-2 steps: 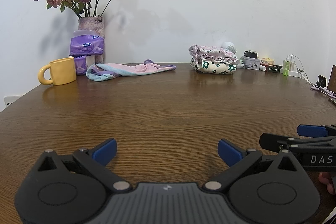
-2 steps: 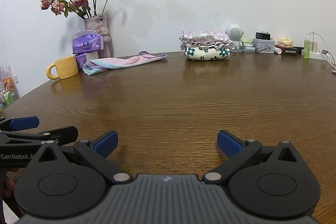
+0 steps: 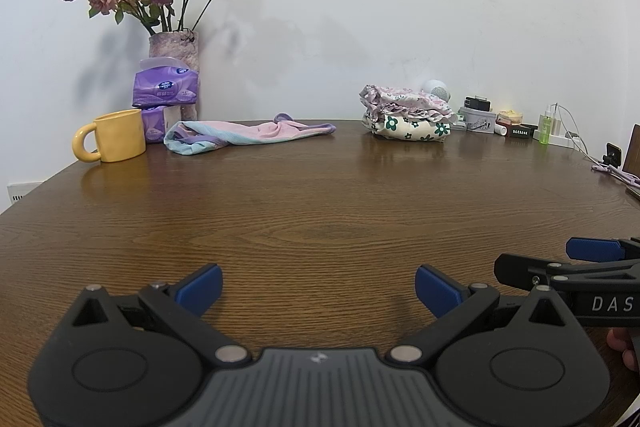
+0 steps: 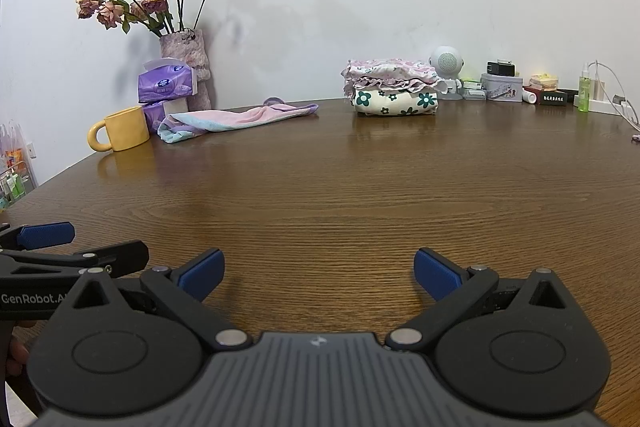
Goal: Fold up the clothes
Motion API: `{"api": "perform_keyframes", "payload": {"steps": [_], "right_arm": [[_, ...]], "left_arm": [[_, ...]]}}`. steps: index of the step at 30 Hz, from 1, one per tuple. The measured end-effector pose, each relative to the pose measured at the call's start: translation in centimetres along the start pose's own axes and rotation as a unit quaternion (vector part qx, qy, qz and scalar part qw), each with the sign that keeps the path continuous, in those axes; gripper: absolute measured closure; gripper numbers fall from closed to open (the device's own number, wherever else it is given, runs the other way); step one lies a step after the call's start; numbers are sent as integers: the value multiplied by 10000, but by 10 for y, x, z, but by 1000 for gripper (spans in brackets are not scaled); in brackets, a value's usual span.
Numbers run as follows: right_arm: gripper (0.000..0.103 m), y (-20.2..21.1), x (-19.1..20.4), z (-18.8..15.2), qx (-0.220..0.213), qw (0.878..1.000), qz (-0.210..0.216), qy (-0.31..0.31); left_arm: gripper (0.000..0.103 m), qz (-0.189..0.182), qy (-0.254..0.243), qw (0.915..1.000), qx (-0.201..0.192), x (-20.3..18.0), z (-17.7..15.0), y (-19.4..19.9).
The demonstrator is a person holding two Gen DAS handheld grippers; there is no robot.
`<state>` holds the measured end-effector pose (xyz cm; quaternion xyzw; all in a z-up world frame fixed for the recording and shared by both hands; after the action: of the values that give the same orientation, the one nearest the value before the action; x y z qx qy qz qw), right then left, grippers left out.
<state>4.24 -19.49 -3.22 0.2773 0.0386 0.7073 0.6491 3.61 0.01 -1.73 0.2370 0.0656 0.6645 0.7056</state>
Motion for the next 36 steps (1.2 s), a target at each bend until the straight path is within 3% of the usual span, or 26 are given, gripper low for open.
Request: {"api": "perform_keyframes", "payload": {"steps": [36], "right_arm": [[0,1,-2,0,26,10000,-14,34]], "left_arm": [[0,-32,4,10000,18,0,2,1]]}}
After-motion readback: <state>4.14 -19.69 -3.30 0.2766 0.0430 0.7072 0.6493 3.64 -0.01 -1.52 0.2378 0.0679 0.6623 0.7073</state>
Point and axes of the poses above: each gripper's, at about its wrist camera, not at the fingertips, and y roughly against the way its jaws point, x to its left, z to its top, the point moved 4 cm from there along -y, roughly the way its jaws point, and after that the axes turned 14 degrees about -y, right-handed, at the moved point
